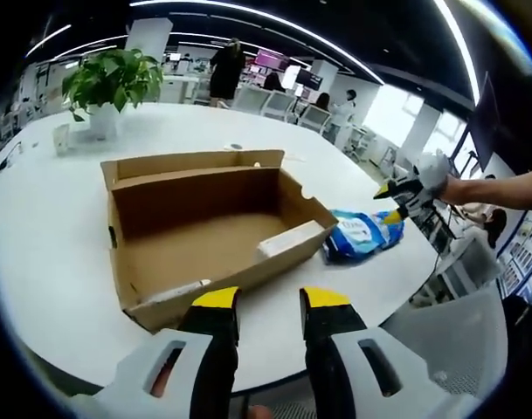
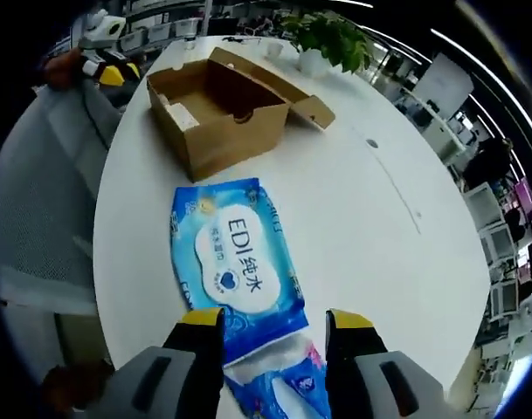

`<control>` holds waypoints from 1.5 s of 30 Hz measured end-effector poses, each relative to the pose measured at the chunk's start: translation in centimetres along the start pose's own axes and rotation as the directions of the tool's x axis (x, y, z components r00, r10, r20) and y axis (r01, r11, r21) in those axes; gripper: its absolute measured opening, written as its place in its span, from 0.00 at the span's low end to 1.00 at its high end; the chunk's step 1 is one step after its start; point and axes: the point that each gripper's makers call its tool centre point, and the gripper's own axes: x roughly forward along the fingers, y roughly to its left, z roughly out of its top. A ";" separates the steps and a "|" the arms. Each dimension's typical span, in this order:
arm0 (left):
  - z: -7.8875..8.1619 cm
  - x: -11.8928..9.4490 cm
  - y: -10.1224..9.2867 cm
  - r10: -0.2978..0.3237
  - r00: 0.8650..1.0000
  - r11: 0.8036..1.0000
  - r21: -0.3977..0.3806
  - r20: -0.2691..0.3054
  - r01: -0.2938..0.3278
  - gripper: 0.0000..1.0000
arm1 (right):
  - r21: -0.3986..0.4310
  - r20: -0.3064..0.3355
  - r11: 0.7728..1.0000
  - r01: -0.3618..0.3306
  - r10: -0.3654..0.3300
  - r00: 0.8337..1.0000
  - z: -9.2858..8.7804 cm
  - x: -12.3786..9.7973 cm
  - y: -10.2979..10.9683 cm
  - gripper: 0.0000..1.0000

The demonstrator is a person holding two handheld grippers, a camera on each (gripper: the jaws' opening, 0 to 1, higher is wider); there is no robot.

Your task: Operate the shoe box by opening the lid, removing the specified soft item, and placing it in the target area until the item is outside and the box remains undamaged.

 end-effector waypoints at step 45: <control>0.0 -0.1 0.3 -0.011 1.000 0.999 -0.051 0.017 0.012 0.26 | -0.257 0.118 0.924 -0.283 0.320 0.940 19.6 6.8 6.6 0.45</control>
